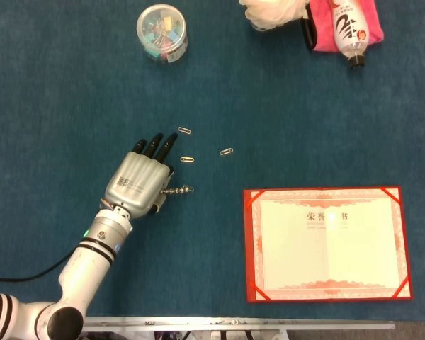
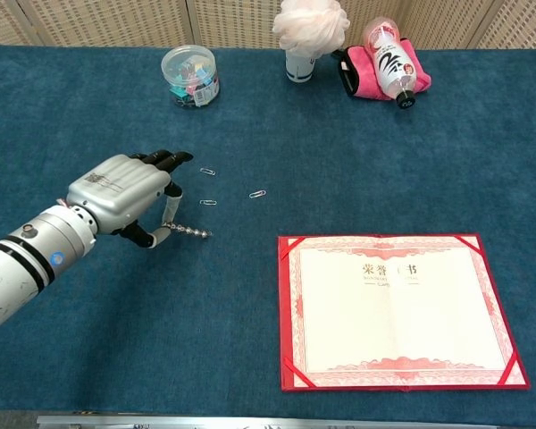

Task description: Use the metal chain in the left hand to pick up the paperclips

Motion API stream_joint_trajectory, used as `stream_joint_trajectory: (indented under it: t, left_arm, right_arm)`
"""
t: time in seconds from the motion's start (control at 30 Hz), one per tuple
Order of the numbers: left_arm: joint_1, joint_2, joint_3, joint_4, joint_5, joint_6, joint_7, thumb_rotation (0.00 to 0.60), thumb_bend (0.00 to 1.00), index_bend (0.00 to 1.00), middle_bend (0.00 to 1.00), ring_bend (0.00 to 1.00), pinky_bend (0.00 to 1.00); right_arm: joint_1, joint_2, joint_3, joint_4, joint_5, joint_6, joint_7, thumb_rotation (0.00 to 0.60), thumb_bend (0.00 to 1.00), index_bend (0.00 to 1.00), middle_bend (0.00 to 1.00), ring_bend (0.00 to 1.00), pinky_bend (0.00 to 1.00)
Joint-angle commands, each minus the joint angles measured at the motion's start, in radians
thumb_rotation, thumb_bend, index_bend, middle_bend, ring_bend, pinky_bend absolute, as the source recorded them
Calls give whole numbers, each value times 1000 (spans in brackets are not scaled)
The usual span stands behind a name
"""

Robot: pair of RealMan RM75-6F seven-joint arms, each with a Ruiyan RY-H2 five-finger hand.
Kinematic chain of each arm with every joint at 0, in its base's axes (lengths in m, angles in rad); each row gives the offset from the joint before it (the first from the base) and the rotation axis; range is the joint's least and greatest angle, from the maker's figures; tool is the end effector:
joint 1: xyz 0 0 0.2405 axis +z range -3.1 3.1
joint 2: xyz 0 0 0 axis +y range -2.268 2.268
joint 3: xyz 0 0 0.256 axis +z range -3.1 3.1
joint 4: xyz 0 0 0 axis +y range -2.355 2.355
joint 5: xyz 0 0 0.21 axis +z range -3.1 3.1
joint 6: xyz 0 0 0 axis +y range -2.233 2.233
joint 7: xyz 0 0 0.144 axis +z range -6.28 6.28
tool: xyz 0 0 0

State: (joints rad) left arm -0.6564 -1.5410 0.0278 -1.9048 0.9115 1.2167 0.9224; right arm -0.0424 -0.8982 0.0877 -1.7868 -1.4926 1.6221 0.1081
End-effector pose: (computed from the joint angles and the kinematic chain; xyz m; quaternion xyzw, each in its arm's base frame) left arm -0.1431 0.2354 -0.0275 -0.8035 -0.3407 -0.2375 0.4265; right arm -0.2979 -0.1479 0.2335 0.5274 -0.3842 0.4242 0.6280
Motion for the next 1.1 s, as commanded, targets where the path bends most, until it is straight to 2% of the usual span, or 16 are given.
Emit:
stream_joint_trajectory:
  t: [0.03, 0.3, 0.57, 1.1]
  left_arm:
    - [-2, -4, -1, 7, -3, -3, -2, 600, 358, 547, 11, 0, 144]
    - [-4, 3, -8, 5, -1, 3, -13, 600, 358, 547, 11, 0, 144]
    - [-15, 33, -38, -16, -4, 21, -7, 600, 358, 548, 11, 0, 144]
    - [-63, -5, -99, 95, -140, -33, -26, 600, 358, 551, 11, 0, 144]
  right_arm:
    - [-1, 1, 0, 0, 1, 0, 1, 600, 0, 48, 58, 0, 250]
    - [-3, 1, 2, 0, 2, 2, 4, 600, 0, 48, 58, 0, 250]
    - [-4, 1, 2, -1, -2, 4, 3, 600, 0, 48, 58, 0, 250]
    - [-5, 2, 5, 0, 2, 2, 6, 600, 0, 48, 58, 0, 250]
